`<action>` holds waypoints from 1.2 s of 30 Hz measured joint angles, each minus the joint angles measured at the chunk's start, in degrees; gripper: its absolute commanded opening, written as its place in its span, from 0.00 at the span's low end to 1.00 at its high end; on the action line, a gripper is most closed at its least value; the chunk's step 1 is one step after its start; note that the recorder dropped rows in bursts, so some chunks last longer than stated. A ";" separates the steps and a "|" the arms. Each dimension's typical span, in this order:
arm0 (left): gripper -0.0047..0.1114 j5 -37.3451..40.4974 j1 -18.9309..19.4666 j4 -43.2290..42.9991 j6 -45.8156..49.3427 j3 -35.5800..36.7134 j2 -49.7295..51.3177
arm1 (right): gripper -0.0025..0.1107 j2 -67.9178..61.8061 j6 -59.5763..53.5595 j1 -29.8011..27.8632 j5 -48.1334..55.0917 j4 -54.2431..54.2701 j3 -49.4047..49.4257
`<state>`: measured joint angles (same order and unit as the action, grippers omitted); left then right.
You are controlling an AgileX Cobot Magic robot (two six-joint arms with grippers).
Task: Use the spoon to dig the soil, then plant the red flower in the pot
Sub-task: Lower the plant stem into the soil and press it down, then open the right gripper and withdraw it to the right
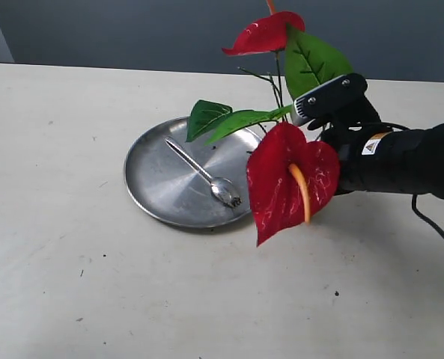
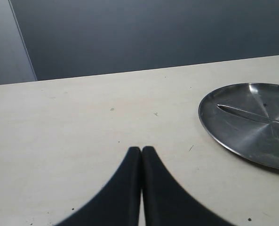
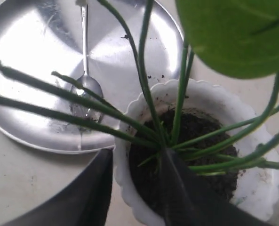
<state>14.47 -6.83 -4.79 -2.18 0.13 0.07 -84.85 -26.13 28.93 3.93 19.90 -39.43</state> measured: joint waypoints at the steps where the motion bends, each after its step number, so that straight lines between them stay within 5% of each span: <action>1: 0.05 0.00 0.00 0.00 0.00 0.00 0.00 | 0.32 0.19 0.11 0.00 0.20 0.00 0.00; 14: 0.05 0.00 0.00 0.00 0.00 0.00 0.00 | 0.32 2.55 1.58 -1.01 10.60 -1.15 0.00; 23: 0.05 0.00 0.00 0.00 0.00 0.00 0.00 | 0.32 4.76 19.44 -3.44 19.74 -16.34 0.00; 25: 0.05 0.00 0.00 0.00 0.00 0.00 0.00 | 0.28 6.34 23.63 -3.44 23.42 -19.90 0.00; 29: 0.05 0.00 0.00 0.00 0.00 0.00 0.00 | 0.04 10.24 32.17 -3.44 33.80 -26.99 0.13; 36: 0.05 0.00 0.00 0.00 0.00 0.00 0.00 | 0.02 21.82 39.34 -3.44 44.53 -31.09 6.14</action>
<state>14.47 -6.83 -4.79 -2.18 0.13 0.07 -63.03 13.20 25.49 48.46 -11.18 -33.29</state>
